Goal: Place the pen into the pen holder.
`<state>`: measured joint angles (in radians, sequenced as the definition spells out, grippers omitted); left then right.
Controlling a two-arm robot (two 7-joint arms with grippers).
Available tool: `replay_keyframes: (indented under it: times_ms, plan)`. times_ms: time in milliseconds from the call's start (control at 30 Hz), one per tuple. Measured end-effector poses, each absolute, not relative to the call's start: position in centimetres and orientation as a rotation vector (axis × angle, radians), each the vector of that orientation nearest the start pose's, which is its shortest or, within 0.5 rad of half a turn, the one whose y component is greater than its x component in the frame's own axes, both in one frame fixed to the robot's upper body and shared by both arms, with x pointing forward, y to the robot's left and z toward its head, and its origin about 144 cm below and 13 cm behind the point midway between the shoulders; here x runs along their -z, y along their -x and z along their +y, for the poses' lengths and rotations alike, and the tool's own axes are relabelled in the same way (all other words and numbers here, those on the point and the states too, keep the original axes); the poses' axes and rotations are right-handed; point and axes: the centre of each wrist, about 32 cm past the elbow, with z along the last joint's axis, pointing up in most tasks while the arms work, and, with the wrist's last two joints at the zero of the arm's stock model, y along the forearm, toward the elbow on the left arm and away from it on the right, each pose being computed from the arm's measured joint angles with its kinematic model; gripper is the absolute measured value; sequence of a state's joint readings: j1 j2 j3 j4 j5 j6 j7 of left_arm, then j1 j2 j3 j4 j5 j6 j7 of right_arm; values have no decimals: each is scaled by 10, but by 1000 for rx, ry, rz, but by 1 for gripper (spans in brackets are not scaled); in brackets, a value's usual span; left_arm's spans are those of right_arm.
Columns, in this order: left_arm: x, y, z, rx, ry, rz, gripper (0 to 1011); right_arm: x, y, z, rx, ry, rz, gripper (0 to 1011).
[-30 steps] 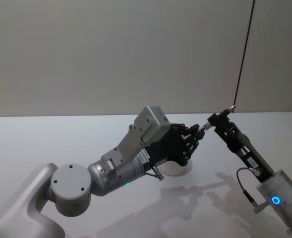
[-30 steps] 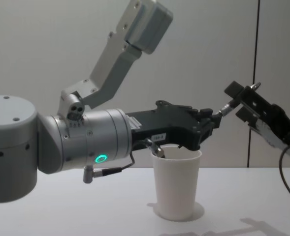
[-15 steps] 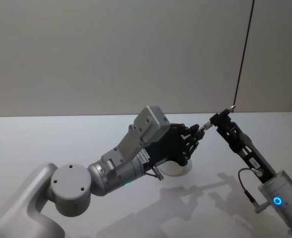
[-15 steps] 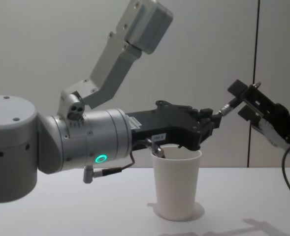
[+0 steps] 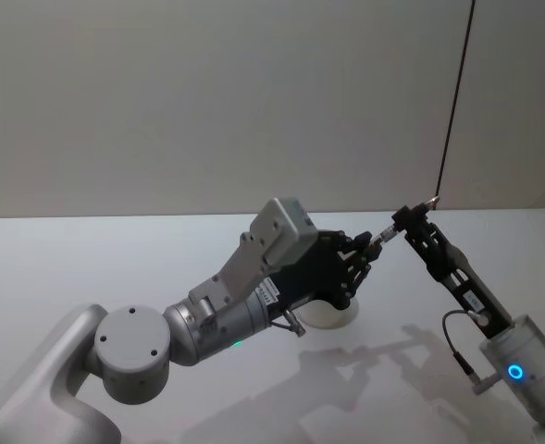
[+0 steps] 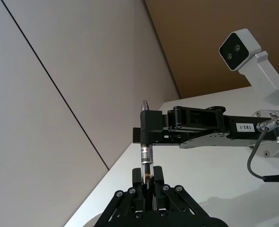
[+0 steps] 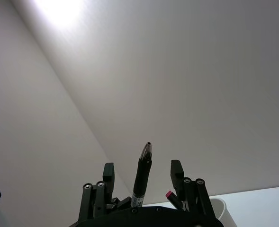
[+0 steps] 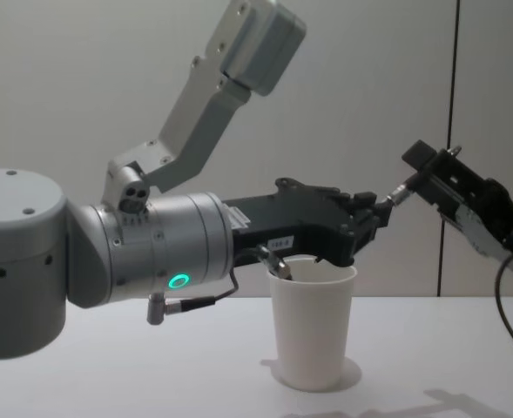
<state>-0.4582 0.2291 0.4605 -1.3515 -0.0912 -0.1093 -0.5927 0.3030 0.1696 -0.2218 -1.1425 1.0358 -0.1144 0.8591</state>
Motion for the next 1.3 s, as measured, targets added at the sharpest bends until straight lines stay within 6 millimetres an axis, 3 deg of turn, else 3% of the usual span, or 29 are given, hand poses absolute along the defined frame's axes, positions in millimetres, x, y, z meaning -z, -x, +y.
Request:
replay_keyframes:
  times_ms: [700,1300]
  plan:
    - [-1218,-560,173,-587,-99,-362,148,-1117,-544,-228,639,-750,366,124]
    - [-1218,-560,172,-588,-96,-363,148,-1119,-548,-224,637,-766,356,123]
